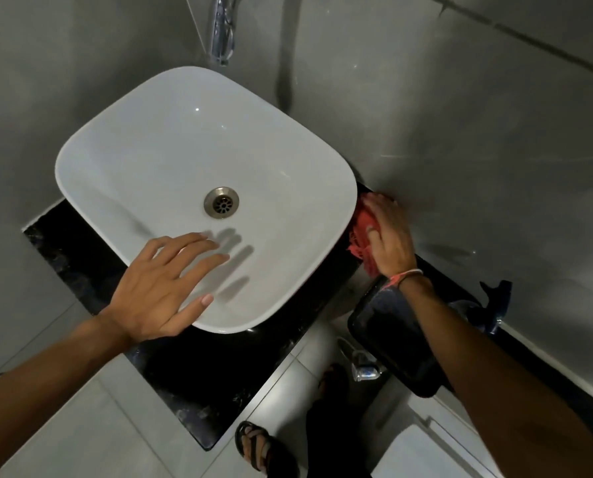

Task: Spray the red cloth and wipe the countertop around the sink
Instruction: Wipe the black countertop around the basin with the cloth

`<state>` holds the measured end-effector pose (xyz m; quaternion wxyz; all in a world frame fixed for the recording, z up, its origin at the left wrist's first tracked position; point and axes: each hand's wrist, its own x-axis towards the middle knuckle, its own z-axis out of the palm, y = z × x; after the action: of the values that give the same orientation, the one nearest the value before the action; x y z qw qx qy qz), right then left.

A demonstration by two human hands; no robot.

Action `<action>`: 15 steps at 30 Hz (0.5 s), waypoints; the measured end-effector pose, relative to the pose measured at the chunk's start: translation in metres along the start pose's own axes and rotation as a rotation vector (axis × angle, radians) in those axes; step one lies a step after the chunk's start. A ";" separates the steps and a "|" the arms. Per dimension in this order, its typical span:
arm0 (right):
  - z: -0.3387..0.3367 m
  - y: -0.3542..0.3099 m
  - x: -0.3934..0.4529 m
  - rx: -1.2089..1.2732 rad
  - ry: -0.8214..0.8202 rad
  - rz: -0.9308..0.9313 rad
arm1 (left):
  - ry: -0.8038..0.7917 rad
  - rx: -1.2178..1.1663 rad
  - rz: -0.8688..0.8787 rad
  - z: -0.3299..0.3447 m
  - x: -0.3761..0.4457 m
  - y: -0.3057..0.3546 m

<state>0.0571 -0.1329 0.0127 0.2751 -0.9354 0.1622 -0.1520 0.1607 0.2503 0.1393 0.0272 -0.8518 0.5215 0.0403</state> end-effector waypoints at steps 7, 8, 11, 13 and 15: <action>0.026 -0.014 -0.005 0.051 0.146 0.069 | 0.016 -0.006 0.006 0.001 0.002 -0.001; 0.030 -0.018 -0.010 0.054 0.151 0.072 | 0.010 -0.003 0.007 0.001 0.001 -0.001; 0.040 -0.033 -0.029 0.039 0.134 0.077 | 0.025 0.007 0.012 0.004 0.001 -0.002; 0.050 -0.047 -0.048 0.038 0.126 0.093 | 0.036 0.011 0.013 0.006 0.001 -0.002; 0.060 -0.064 -0.069 0.056 0.124 0.086 | 0.047 0.020 0.007 0.007 0.001 -0.003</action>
<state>0.0317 -0.0274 -0.0130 0.2969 -0.9082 0.2145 -0.2024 0.1630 0.2516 0.1321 0.0235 -0.8503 0.5255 0.0152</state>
